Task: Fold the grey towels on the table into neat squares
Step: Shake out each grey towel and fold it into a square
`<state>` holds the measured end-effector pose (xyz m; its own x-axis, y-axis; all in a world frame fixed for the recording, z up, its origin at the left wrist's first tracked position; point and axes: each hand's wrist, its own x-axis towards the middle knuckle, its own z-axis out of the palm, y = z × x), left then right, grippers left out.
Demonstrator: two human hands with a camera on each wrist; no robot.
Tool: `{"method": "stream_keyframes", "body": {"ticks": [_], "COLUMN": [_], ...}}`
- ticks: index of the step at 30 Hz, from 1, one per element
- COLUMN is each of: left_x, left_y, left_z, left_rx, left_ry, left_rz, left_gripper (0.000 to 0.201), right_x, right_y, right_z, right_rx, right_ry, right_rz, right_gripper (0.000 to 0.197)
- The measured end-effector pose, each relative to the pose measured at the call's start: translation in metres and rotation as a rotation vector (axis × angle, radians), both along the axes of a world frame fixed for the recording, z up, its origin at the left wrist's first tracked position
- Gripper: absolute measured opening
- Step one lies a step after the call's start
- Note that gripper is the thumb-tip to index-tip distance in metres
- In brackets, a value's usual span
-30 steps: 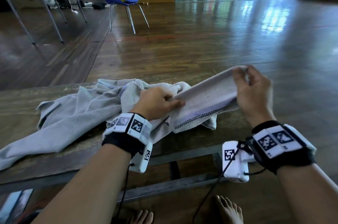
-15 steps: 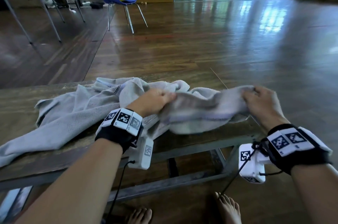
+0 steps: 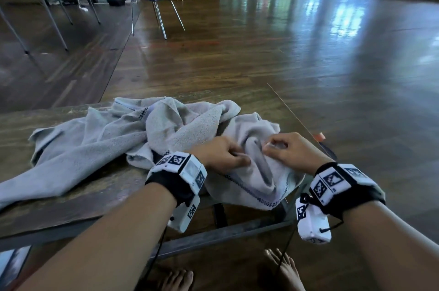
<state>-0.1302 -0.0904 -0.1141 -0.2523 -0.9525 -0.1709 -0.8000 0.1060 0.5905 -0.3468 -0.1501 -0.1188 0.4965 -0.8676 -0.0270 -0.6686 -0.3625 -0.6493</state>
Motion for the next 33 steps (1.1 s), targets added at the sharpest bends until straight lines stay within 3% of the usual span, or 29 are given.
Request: {"method": "stream_keyframes", "body": {"ticks": [3, 5, 8, 11, 15, 19, 21, 24, 26, 30, 33], "left_x": [-0.001, 0.001, -0.001, -0.001, 0.011, 0.026, 0.035, 0.049, 0.064, 0.108, 0.152], "left_y": [-0.002, -0.001, 0.004, 0.005, 0.009, 0.014, 0.015, 0.013, 0.010, -0.031, -0.066], "left_z": [0.005, 0.003, -0.011, -0.015, -0.009, 0.005, 0.018, 0.041, 0.062, 0.124, 0.171], "left_rx": [-0.061, -0.055, -0.007, -0.034, -0.060, -0.095, -0.129, -0.076, -0.054, -0.290, -0.490], "left_ry": [0.132, 0.048, -0.047, -0.048, 0.120, 0.330, 0.407, 0.456, 0.467, 0.265, 0.096], "left_rz": [0.064, 0.073, 0.016, 0.042, 0.104, 0.195, 0.233, 0.257, 0.258, 0.350, 0.543], "left_gripper": [0.027, 0.022, 0.023, 0.035, 0.046, 0.039, 0.036, 0.015, 0.022, 0.034, 0.034], "right_x": [0.005, 0.009, 0.021, 0.030, 0.041, 0.047, 0.053, 0.063, 0.074, 0.125, 0.163], "right_y": [-0.001, 0.000, 0.006, 0.003, -0.005, -0.015, -0.019, -0.024, -0.033, -0.084, -0.130], "right_z": [0.010, 0.015, 0.007, 0.010, 0.023, 0.033, 0.039, 0.047, 0.065, 0.132, 0.182], "right_rx": [-0.062, -0.057, -0.004, -0.009, -0.023, -0.063, -0.022, 0.089, 0.146, -0.143, -0.309], "right_ry": [-0.043, -0.009, 0.178, 0.190, 0.154, -0.056, -0.157, -0.225, -0.254, -0.313, -0.437], "right_rz": [-0.009, 0.026, 0.116, 0.167, 0.247, 0.222, 0.210, 0.211, 0.242, 0.234, 0.065], "right_gripper": [0.011, 0.010, 0.012, 0.019, 0.016, 0.011, 0.012, 0.011, 0.012, 0.008, 0.007]}}
